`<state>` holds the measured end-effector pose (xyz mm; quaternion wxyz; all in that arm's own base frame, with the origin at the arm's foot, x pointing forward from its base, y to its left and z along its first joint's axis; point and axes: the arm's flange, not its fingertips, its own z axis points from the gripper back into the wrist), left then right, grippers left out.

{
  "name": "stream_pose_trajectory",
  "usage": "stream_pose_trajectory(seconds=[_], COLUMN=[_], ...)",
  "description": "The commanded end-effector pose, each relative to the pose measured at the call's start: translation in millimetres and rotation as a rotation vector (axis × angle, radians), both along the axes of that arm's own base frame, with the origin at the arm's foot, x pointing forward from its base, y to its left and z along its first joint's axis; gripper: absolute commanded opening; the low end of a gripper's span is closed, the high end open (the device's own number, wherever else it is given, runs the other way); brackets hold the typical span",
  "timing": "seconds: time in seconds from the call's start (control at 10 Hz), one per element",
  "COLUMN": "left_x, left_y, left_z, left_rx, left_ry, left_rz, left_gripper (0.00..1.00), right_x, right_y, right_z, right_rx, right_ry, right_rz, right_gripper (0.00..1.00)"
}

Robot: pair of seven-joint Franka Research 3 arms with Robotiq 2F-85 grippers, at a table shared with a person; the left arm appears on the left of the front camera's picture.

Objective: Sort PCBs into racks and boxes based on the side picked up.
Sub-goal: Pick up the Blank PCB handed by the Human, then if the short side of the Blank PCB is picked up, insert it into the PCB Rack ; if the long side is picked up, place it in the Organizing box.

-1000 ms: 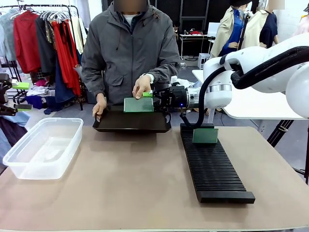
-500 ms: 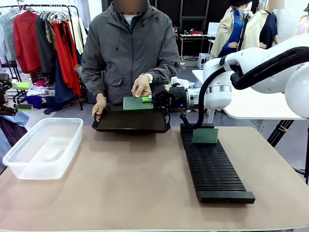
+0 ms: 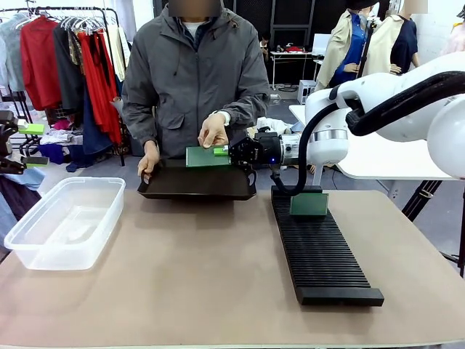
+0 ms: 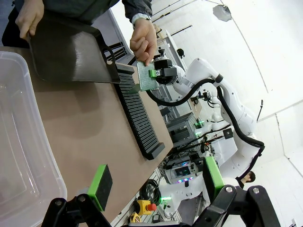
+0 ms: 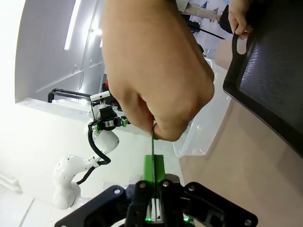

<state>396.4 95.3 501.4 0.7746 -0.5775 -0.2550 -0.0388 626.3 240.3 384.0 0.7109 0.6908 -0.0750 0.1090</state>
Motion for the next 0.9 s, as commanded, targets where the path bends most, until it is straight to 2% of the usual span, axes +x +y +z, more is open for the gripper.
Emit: stream_pose_trajectory(seconds=[0.0,0.8], left_x=[-1.1,-1.1], left_y=[0.1,0.1], left_z=[1.1,1.1], left_rx=[0.001,0.001], left_ry=[0.004,0.004], left_rz=[-0.003,-0.003], left_gripper=[1.0,1.0], right_x=[-0.2,-0.2], right_y=[0.4,0.4], right_z=[1.6,1.6], right_rx=[0.007,0.007], right_ry=[-0.003,-0.003], right_rz=[-0.002,-0.002], right_gripper=[0.0,0.0])
